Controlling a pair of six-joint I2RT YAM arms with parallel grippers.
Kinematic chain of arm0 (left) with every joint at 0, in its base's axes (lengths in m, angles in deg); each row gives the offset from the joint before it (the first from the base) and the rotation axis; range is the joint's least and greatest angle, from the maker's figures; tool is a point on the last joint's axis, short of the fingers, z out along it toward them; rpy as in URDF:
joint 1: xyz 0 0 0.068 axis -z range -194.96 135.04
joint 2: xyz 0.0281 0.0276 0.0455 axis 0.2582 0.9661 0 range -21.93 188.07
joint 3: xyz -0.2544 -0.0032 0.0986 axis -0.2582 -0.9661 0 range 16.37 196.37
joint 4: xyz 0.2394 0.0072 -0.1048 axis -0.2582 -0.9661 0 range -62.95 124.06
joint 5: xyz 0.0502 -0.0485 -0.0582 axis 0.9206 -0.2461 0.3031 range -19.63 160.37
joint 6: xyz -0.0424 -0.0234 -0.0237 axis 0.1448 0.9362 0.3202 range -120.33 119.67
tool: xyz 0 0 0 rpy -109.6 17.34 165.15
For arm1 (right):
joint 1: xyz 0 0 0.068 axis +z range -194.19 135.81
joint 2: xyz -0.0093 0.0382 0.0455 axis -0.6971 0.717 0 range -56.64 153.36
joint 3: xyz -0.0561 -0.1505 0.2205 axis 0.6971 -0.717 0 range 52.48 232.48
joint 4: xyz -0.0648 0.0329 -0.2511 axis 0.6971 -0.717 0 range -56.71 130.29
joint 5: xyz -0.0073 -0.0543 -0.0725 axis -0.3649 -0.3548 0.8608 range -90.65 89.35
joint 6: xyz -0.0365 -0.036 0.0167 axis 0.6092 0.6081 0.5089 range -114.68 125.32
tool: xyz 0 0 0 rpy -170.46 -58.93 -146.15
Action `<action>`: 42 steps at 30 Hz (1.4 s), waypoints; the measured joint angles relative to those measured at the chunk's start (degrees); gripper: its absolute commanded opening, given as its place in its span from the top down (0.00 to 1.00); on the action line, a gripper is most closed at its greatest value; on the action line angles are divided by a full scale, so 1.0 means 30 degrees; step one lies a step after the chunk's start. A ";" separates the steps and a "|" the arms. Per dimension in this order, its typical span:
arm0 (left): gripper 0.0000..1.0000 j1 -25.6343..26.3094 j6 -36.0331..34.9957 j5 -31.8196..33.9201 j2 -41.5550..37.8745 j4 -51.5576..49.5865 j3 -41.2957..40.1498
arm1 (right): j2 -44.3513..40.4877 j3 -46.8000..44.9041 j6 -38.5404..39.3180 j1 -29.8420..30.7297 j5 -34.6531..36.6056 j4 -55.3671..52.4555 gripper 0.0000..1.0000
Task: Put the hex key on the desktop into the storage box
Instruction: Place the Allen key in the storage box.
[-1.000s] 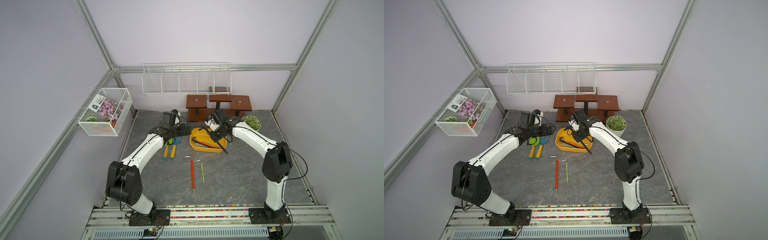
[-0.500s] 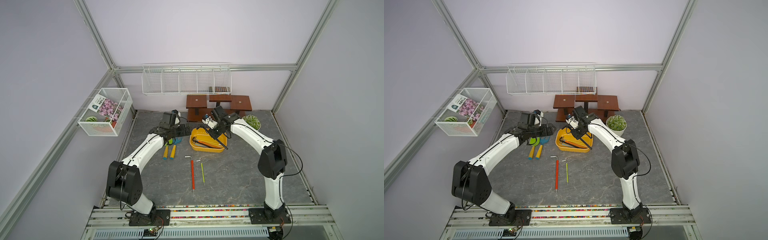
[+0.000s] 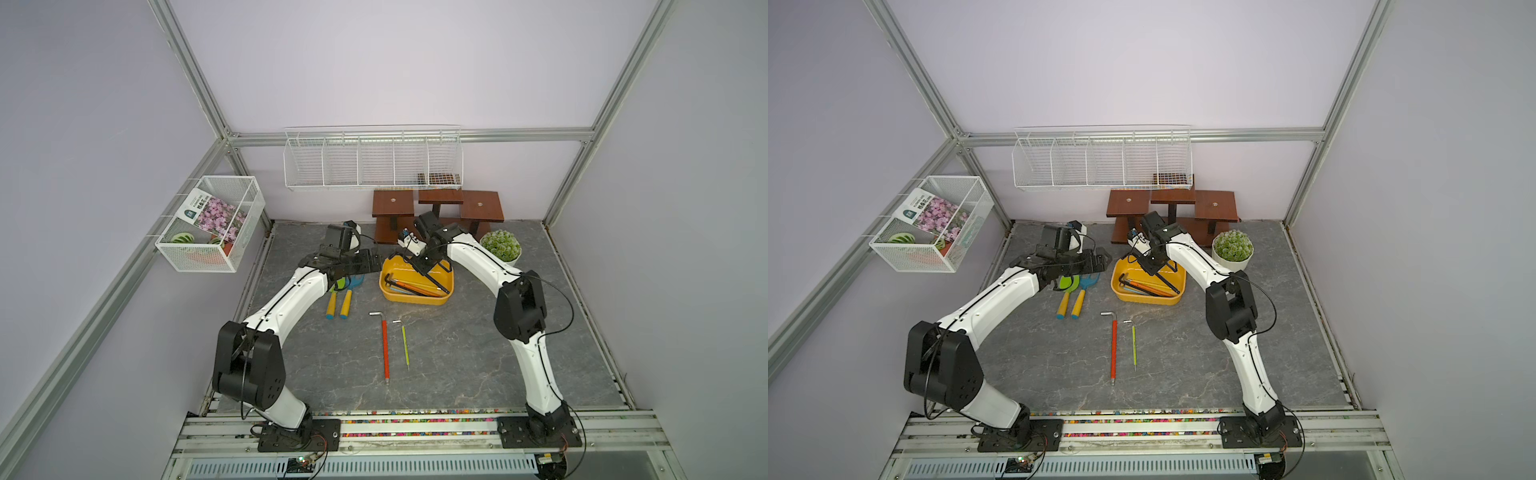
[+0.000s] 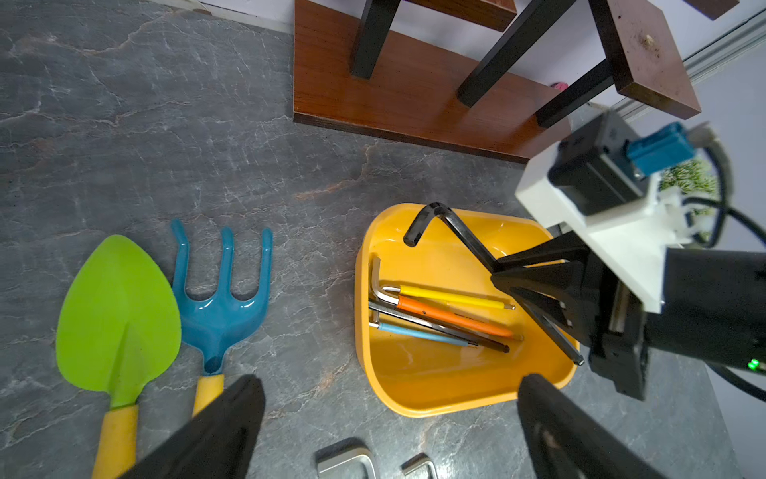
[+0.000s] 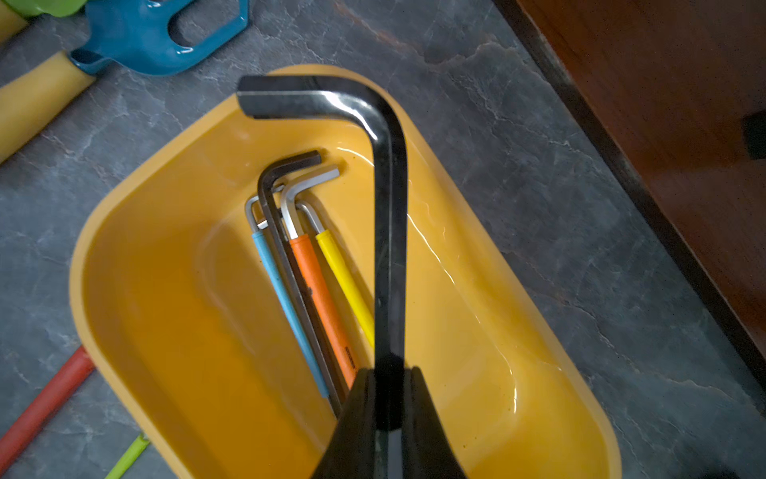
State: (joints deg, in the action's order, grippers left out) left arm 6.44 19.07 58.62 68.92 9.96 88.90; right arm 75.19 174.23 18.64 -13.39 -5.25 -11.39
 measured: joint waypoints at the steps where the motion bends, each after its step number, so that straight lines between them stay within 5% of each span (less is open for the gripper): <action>1: 0.00 0.0000 0.0000 0.0015 0.0015 0.0000 0.0007 | 0.0153 0.0080 0.0022 0.0000 -0.0007 -0.0036 1.00; 16: 0.00 0.0000 -0.0051 0.0073 0.0481 -0.0168 0.0408 | 0.1333 0.0284 0.0372 0.0007 -0.0350 -0.0051 0.99; 30: 0.00 0.0000 -0.0058 0.0342 0.0481 -0.0095 0.0408 | 0.1392 0.0291 -0.0117 0.0000 -0.0554 -0.0277 0.62; 42: 0.00 0.0000 -0.0051 0.0313 -0.0335 0.0612 0.0160 | -0.4707 -0.4233 -0.2441 0.0007 -0.0430 0.1778 0.57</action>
State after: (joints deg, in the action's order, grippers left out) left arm 6.44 18.92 59.56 67.91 11.79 89.38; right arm 61.07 161.53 11.32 -13.36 -6.54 -6.06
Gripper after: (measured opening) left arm 0.999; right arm 0.430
